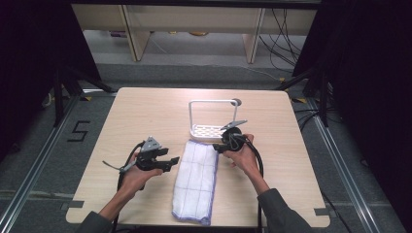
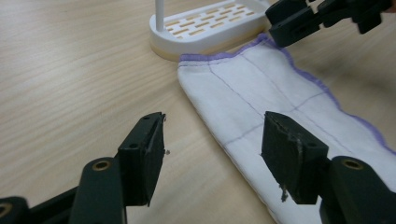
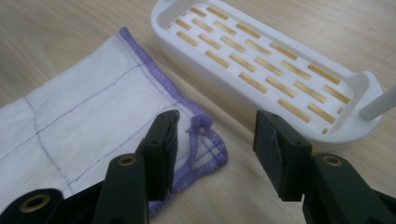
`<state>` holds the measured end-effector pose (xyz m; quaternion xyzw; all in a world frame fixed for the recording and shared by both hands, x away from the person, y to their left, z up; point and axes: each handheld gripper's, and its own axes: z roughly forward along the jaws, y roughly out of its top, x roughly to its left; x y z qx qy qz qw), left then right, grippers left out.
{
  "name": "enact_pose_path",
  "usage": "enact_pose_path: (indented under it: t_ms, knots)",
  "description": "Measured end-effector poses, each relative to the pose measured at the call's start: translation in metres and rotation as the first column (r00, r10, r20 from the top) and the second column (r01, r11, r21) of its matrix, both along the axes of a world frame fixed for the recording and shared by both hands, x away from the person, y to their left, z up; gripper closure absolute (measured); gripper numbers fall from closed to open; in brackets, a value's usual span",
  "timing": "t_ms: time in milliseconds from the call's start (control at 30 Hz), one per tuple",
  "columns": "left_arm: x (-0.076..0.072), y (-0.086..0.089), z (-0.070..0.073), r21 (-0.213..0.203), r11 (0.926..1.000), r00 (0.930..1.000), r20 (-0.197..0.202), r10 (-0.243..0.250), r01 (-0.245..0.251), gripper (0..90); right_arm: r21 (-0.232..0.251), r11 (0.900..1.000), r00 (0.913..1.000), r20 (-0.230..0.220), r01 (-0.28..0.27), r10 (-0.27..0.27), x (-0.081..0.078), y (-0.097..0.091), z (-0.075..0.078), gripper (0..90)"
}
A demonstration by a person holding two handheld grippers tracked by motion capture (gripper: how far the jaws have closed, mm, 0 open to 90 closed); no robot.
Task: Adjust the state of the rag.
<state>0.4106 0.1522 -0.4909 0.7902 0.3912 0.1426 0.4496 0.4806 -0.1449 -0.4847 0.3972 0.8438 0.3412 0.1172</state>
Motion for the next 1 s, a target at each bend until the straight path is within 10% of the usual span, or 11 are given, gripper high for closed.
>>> enact_pose_path:
  t_ms: [167,667,1000]
  knots:
    - [0.024,-0.015,-0.009,0.033,0.9994,0.9997,-0.024,-0.007,0.008,37.5,-0.037,0.9948,0.9951,-0.025,0.095,-0.096,0.002,0.006,-0.007,52.8]
    - [0.067,-0.034,-0.012,0.052,0.9986,0.9977,-0.067,-0.004,0.008,42.2,-0.013,0.9967,0.9967,-0.008,0.081,-0.081,-0.003,0.001,-0.003,51.3]
    - [0.074,-0.044,-0.016,0.08,0.9958,0.9966,-0.072,-0.039,0.045,50.5,-0.084,0.995,0.9982,-0.02,0.055,-0.057,-0.004,0.01,-0.014,49.3]
